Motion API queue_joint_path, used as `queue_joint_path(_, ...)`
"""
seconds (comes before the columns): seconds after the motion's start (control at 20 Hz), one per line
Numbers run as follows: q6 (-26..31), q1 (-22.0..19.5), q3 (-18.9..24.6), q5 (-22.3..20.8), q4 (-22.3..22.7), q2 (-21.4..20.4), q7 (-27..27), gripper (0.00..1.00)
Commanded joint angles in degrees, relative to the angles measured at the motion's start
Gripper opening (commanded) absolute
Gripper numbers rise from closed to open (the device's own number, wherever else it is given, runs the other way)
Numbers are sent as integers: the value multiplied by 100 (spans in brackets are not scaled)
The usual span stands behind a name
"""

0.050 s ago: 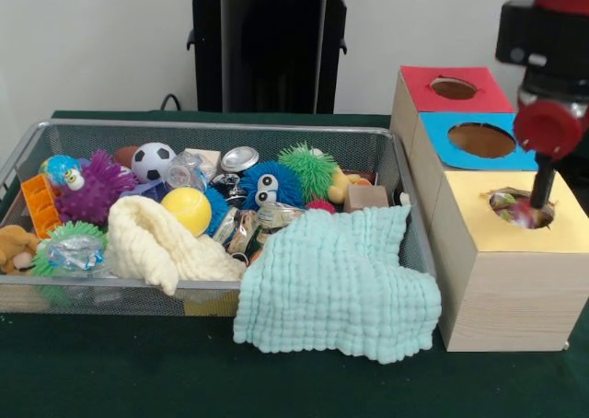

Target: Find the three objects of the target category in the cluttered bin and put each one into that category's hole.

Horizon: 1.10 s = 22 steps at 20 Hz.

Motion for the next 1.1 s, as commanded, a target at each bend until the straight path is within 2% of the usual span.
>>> queue_joint_path(0.05,757,-133,300,393,237,-794,1837,0)
queue_joint_path(0.25,830,-149,133,495,-4,-848,2092,0)
queue_joint_path(0.45,739,-203,-118,569,1,-690,2411,0)
queue_joint_path(0.7,382,-409,89,396,308,-733,1839,0)
queue_joint_path(0.9,433,-682,365,431,462,-749,1537,0)
queue_joint_path(1.0,536,-670,171,363,318,-630,1746,0)
queue_joint_path(1.1,656,-688,63,235,233,-588,1715,0)
